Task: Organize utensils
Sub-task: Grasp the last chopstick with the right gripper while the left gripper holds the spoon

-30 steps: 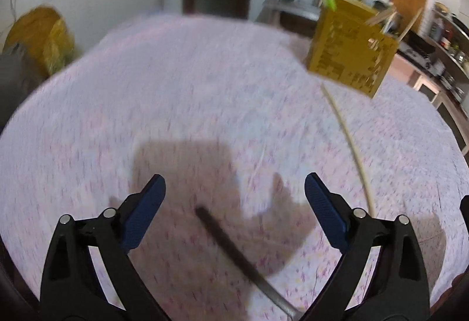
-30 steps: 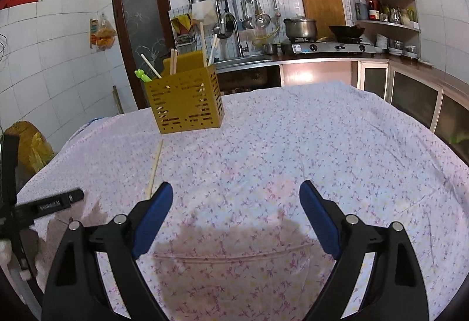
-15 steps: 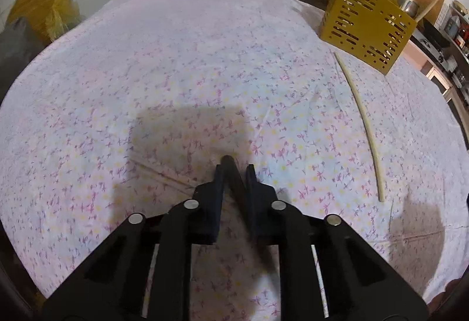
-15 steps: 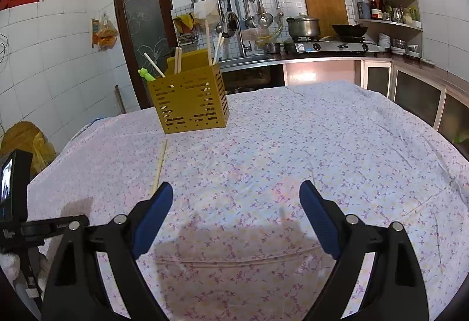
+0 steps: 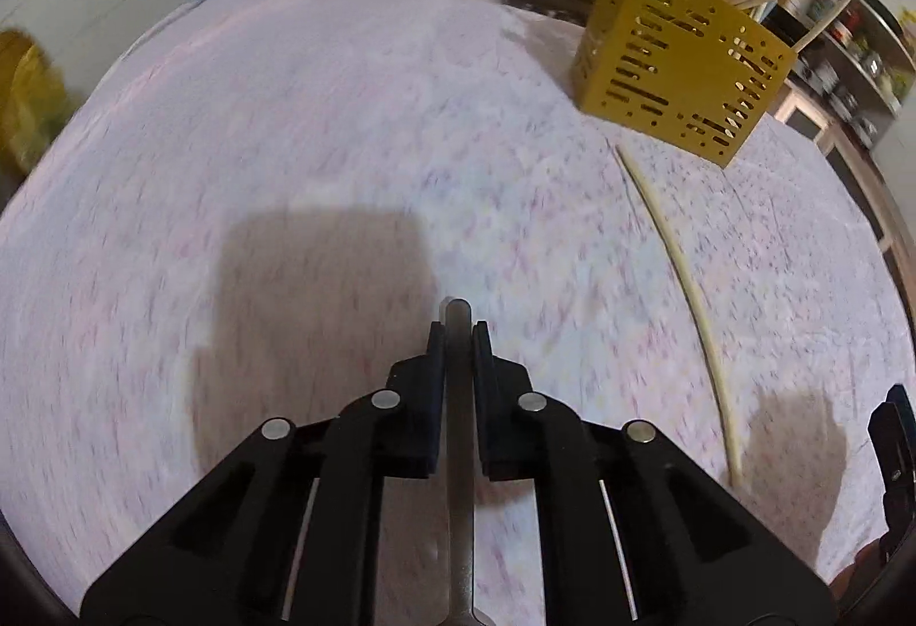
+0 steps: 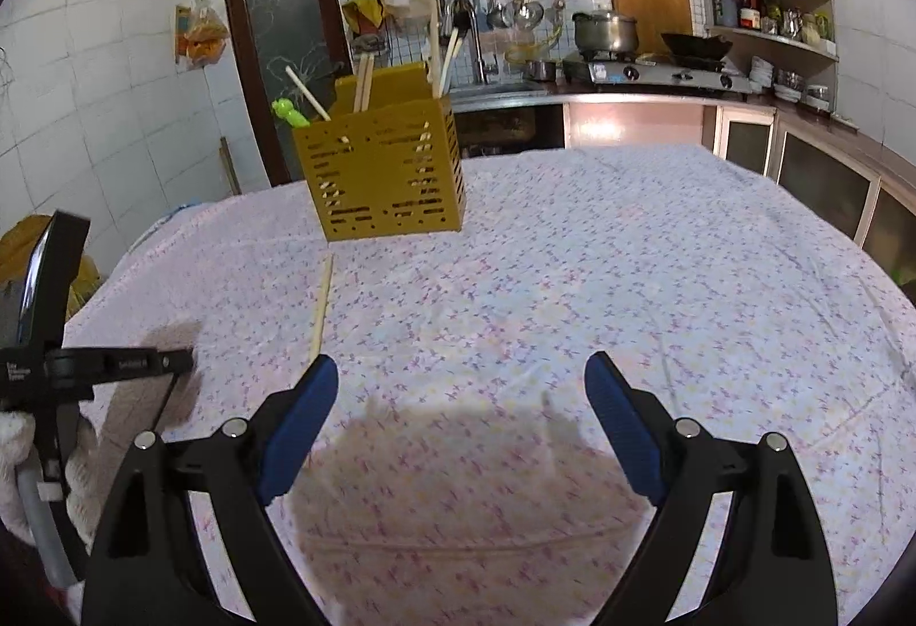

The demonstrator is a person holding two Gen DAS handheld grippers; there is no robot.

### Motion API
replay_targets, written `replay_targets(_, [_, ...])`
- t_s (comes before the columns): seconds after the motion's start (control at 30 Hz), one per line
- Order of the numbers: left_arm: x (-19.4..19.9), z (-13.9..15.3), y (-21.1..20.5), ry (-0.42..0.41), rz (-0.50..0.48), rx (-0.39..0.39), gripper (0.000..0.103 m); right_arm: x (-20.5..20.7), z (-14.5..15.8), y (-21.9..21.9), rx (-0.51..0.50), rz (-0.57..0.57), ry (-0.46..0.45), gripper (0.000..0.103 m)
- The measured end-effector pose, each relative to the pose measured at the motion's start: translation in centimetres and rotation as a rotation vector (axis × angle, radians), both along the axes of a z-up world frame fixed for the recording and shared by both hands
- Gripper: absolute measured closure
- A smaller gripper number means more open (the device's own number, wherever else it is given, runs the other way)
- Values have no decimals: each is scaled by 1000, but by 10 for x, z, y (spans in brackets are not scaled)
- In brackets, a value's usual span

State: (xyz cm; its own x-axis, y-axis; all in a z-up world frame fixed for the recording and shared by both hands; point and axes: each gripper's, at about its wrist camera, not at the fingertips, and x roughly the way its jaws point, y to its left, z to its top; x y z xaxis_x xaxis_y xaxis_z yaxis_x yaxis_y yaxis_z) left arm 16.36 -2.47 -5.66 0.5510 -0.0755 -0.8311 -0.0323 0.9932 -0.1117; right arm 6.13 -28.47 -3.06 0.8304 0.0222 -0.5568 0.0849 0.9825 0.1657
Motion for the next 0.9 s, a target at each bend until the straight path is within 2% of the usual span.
replay_targets(0.07, [15, -1, -1, -14, -40, 34, 95, 14, 0, 7, -14, 4, 27, 17])
replay_targets(0.2, [43, -9, 6, 3, -84, 36, 95, 43, 3, 31, -80, 33, 63, 17])
replay_targets(0.33, [58, -8, 13, -26, -107, 73, 95, 79, 6, 58, -121, 79, 91, 17])
replay_targets(0.53, [82, -8, 23, -31, -129, 59, 95, 124, -10, 91, -163, 105, 129, 19])
replay_targets(0.67, [95, -8, 23, -31, -160, 62, 95, 154, -20, 109, -175, 138, 203, 32])
replay_targets(0.73, [98, -8, 23, -34, -183, 70, 95, 166, -28, 116, -173, 161, 255, 49])
replay_targets(0.9, [99, -10, 21, -57, -209, 80, 95, 181, -29, 120, -148, 179, 305, 69])
